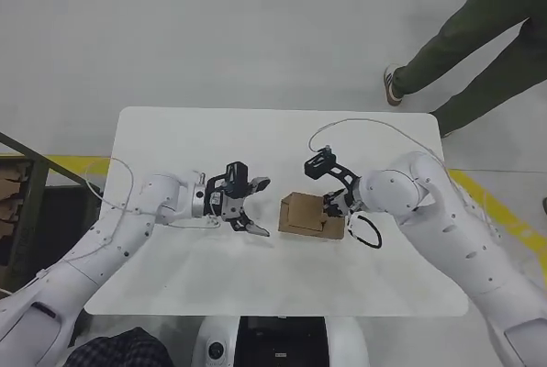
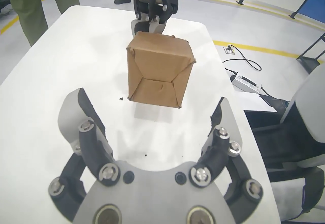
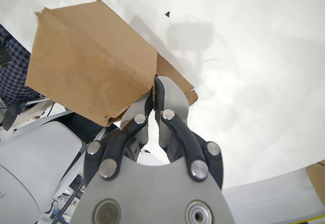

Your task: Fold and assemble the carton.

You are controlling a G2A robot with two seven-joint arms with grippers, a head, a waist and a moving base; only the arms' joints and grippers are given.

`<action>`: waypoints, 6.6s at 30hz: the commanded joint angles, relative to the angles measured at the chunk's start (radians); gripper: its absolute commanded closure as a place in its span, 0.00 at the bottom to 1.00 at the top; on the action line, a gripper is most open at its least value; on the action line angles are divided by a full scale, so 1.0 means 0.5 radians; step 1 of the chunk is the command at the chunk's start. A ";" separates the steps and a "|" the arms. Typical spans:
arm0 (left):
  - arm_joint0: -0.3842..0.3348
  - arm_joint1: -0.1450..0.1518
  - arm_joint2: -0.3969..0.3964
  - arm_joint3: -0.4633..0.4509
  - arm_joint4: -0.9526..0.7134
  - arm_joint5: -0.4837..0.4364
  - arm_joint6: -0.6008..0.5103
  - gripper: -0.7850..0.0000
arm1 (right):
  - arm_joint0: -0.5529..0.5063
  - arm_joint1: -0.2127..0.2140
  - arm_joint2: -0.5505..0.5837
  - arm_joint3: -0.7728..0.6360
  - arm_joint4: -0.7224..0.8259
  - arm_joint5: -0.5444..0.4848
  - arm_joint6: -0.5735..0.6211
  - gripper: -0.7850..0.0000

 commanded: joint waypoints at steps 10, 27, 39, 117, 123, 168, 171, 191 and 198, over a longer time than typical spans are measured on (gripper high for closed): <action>-0.041 -0.068 0.096 0.114 0.099 0.019 0.156 0.00 | 0.053 -0.039 -0.099 -0.004 -0.045 0.055 -0.026 1.00; -0.017 -0.126 0.092 0.100 0.252 0.055 0.221 0.00 | 0.067 -0.075 -0.173 -0.023 -0.077 0.087 -0.011 1.00; 0.003 -0.141 0.074 0.138 0.228 0.000 0.239 0.20 | 0.066 -0.083 -0.169 -0.030 -0.112 0.091 0.002 1.00; 0.051 -0.133 0.075 0.221 0.067 0.000 0.305 0.49 | -0.165 -0.051 0.178 -0.138 -0.052 0.098 -0.052 0.00; 0.050 -0.127 0.064 0.240 0.074 0.000 0.317 0.51 | -0.218 -0.028 0.287 -0.157 -0.013 0.089 -0.092 0.00; 0.170 -0.113 -0.088 0.144 0.093 0.000 0.355 0.53 | -0.598 0.050 0.562 -0.003 1.073 -0.381 -0.506 1.00; 0.167 -0.111 -0.084 0.143 0.093 0.000 0.360 0.53 | -0.570 0.047 0.534 0.009 1.059 -0.372 -0.509 1.00; 0.174 -0.094 -0.069 0.118 0.105 0.000 0.401 0.53 | -0.534 0.078 0.633 0.027 0.993 -0.212 -0.594 1.00; 0.177 -0.094 -0.070 0.103 0.117 0.000 0.408 0.52 | -0.444 0.054 0.476 0.045 0.985 -0.252 -0.519 1.00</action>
